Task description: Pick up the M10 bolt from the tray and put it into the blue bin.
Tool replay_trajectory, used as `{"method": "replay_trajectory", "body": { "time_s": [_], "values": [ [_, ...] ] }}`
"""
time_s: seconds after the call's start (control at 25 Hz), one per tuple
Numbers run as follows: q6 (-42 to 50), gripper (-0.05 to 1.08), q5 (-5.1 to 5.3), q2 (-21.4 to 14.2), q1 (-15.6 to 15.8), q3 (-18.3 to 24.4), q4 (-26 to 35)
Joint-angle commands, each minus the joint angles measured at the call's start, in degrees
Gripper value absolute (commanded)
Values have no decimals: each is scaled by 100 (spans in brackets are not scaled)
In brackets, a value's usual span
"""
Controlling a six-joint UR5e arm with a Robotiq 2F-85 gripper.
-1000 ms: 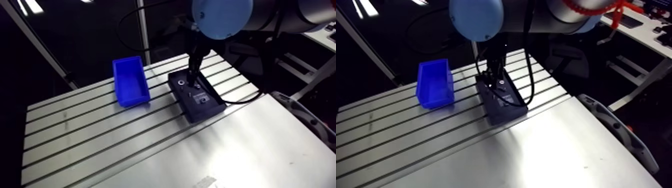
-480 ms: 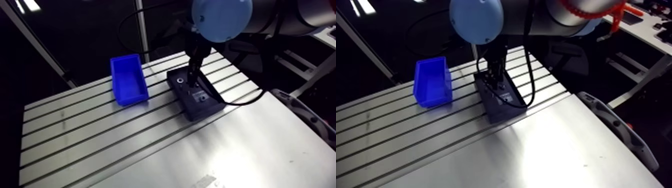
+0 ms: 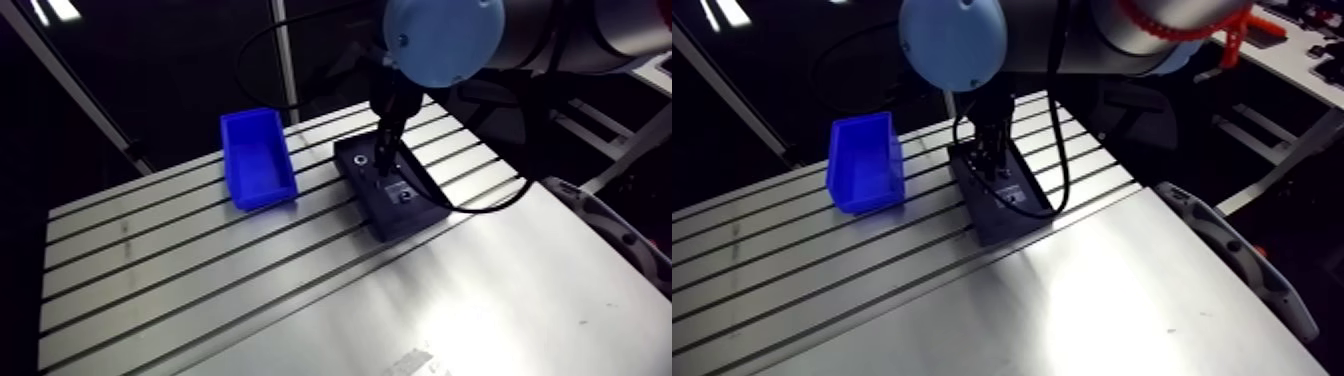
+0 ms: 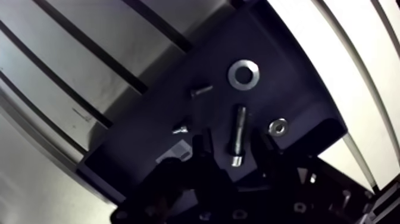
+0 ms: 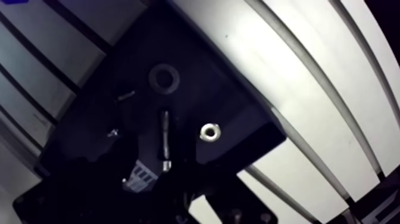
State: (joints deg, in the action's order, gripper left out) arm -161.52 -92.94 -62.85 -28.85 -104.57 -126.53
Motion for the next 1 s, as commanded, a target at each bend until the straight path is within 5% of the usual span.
{"method": "replay_trajectory", "body": {
  "time_s": [0.04,1.0],
  "values": [
    [0,55,0,6,1,2,-70],
    [9,67,-9,67,10,2,-141]
  ]
}}
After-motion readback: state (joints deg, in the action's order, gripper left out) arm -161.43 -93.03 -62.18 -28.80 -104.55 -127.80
